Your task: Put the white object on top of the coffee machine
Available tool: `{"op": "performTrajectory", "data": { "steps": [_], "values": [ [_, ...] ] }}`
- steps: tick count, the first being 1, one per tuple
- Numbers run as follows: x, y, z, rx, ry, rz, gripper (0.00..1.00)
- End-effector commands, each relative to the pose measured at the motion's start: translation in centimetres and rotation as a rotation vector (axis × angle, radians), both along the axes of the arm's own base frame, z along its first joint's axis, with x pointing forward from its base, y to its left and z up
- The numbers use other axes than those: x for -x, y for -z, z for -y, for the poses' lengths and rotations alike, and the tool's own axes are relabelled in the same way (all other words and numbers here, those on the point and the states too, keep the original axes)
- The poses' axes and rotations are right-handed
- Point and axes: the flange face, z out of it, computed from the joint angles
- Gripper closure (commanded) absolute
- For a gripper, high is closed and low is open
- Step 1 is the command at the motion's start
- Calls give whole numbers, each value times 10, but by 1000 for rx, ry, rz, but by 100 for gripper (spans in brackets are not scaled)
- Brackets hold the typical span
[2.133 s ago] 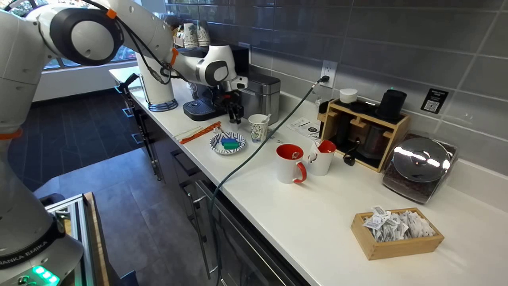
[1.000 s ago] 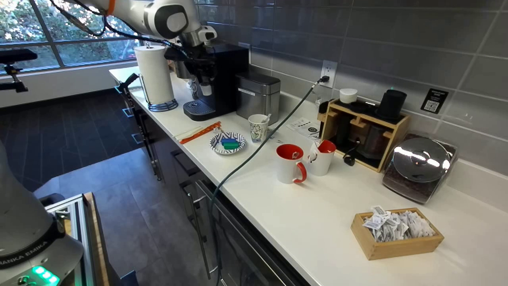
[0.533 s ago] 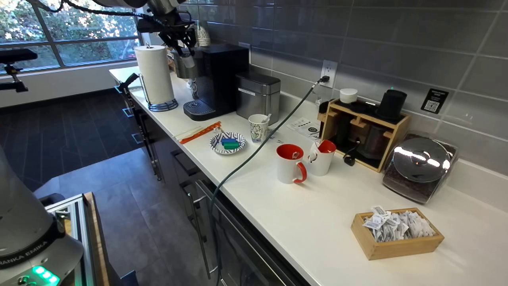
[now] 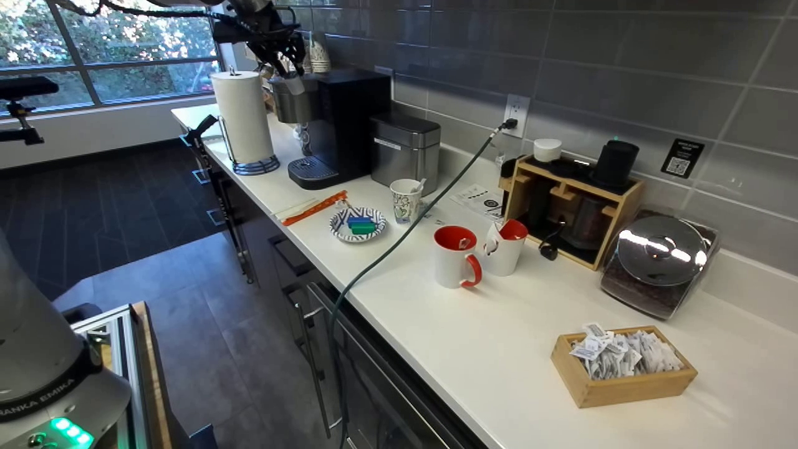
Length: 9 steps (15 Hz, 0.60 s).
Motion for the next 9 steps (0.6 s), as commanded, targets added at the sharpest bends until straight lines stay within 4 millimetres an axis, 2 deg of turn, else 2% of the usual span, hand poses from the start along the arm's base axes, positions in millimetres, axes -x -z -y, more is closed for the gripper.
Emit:
{"op": "performTrajectory", "data": {
  "steps": [1,4,6,9],
  "values": [
    [-3,-32,-49,13,2,86,72],
    [-13,-53,-86,59,33,208,72],
    [-28,-50,-103,133,50,261,72],
    [-53,-30,-123,188,53,226,72]
  ]
}}
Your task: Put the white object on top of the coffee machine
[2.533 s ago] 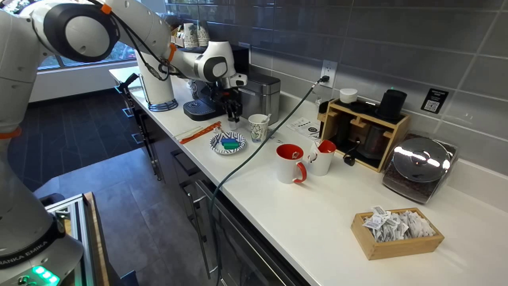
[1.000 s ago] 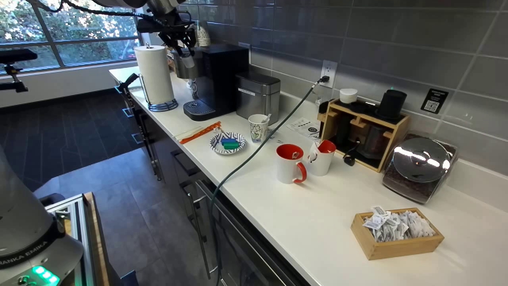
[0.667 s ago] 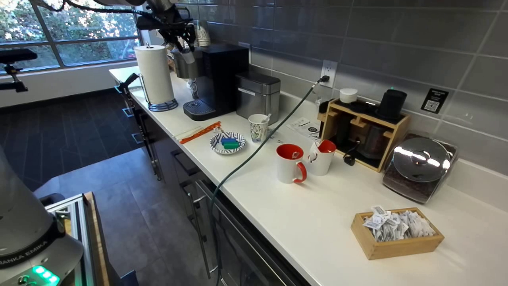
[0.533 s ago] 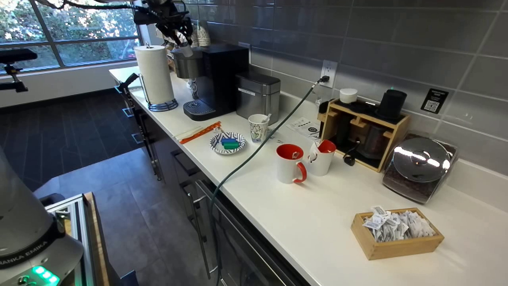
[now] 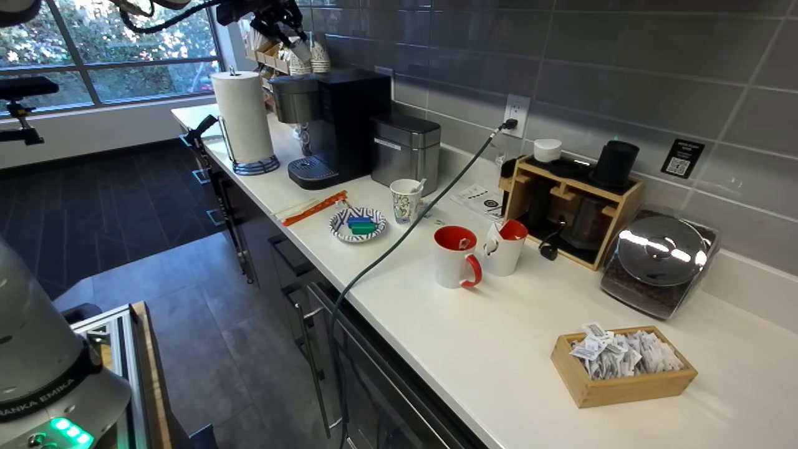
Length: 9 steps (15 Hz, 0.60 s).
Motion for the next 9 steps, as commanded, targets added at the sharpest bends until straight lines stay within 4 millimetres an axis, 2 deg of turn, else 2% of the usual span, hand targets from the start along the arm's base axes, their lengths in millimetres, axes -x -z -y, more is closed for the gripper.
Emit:
{"op": "performTrajectory", "data": {
  "steps": [1,2,4,9],
  "values": [
    [-36,21,-30,16,17,-49,72],
    [-45,29,-36,0,14,-59,72],
    [-56,31,-45,-39,14,-47,72],
    [-79,19,-36,-47,90,-26,72]
  ]
}}
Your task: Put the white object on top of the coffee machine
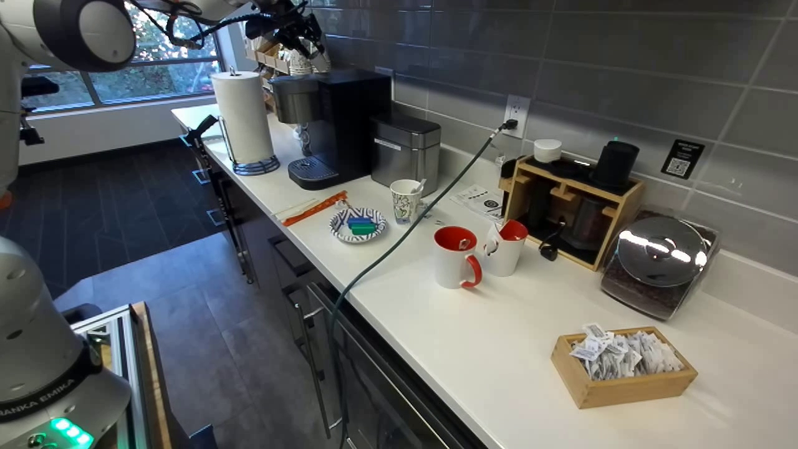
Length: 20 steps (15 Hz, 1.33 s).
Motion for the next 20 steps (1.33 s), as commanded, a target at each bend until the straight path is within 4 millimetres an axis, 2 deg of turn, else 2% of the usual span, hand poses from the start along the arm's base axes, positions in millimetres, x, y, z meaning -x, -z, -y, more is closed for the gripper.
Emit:
{"op": "performTrajectory", "data": {
  "steps": [1,4,10,17,18,19,20],
  "values": [
    [-12,-11,5,11,68,-15,72],
    [-19,-9,9,41,104,-40,72],
    [-25,1,-1,30,98,-42,72],
    [-33,13,3,58,143,-95,72],
    [-33,13,2,54,139,-94,46],
    [-34,13,1,52,138,-88,34],
    [-35,12,0,46,132,-82,41]
  ]
}}
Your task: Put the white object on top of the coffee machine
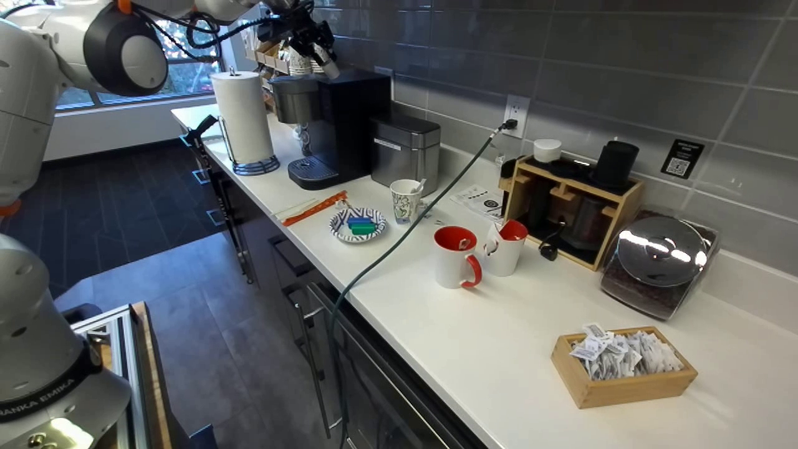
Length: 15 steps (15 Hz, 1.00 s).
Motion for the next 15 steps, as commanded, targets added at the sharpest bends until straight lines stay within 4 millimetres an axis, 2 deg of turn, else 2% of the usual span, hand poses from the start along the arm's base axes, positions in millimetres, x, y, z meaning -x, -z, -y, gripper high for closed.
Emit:
{"op": "performTrajectory", "data": {
  "steps": [1,2,3,5,8,11,13,15],
  "values": [
    [-2,1,-7,-14,2,-7,27],
    [-2,1,-8,-14,0,-7,16],
    [-2,1,-9,-14,-2,-6,15],
    [-2,0,-11,-17,0,4,1],
    [1,-10,-8,-25,15,23,0],
    [9,-33,3,-43,67,55,0],
    [17,-45,13,-65,89,36,0],
    [35,-55,14,-123,28,-20,0]
  ]
}}
